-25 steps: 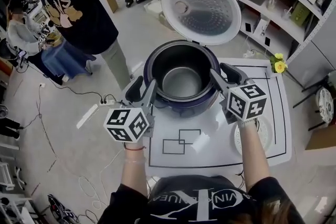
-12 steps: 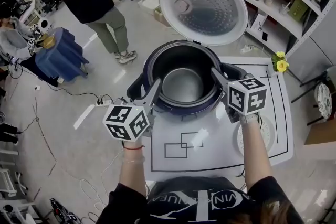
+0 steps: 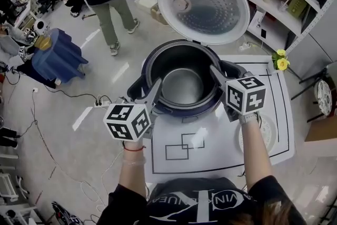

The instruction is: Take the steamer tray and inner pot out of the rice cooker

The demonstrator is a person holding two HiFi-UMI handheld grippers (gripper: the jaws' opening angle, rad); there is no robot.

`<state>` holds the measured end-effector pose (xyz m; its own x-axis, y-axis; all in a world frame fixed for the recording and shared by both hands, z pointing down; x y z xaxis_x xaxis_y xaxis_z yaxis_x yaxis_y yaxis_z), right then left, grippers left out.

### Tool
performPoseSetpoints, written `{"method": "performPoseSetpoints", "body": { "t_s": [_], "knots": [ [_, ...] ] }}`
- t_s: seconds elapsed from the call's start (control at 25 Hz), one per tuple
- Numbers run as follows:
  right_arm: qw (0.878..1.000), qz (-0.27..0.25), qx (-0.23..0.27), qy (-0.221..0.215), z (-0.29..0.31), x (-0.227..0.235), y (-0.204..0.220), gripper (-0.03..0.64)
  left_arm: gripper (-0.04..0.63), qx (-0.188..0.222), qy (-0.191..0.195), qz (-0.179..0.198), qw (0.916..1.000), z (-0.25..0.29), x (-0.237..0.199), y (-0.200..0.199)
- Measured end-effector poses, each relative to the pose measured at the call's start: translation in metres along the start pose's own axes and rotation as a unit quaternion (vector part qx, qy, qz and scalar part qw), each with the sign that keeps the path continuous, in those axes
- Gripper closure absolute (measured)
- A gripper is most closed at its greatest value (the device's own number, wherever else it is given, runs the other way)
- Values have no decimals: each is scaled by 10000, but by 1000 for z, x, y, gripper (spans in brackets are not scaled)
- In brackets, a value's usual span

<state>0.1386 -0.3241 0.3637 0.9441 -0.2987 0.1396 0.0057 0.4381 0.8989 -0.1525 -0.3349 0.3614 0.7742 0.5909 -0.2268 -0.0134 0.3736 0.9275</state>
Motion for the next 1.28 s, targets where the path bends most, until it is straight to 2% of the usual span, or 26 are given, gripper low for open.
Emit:
{"method": "performPoseSetpoints", "body": {
  "t_s": [0.16,0.24,0.32,0.48,0.6,0.88,1.28],
  "knots": [
    [9993,374,51,-51,-2,1,-2,488,392,6,-104,4,9999,-1,1,-2],
    [9980,588,222,-73,-2,2,0,518,399,161,-132,-141,9997,-2,0,-1],
    [9965,722,400,-83,-2,2,3,522,410,348,-149,-274,9989,-4,-1,1],
    [9937,891,674,-32,-8,0,8,522,419,604,-130,-314,9976,-7,2,0],
    [9887,1042,1077,-65,-19,-3,4,525,419,762,-67,-394,9963,-11,4,-4],
    [9772,910,1918,16,-45,-18,-19,549,423,1336,32,-412,9902,-30,10,-22],
    [9638,597,2586,-267,-90,-34,-52,549,431,1981,-35,-296,9797,-66,38,-52]
  ]
}}
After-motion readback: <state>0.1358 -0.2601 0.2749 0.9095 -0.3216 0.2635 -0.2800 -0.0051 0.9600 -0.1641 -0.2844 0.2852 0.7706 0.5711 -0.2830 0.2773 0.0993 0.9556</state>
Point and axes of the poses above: the fingertips, and each gripper's own axes: z forward along the fingers, x to its right, y out of its underside, the point moved 9 cm from there along -z, backward along the fingers, and after that the axes turned 1 degree about -x, right-handed, at the moved point
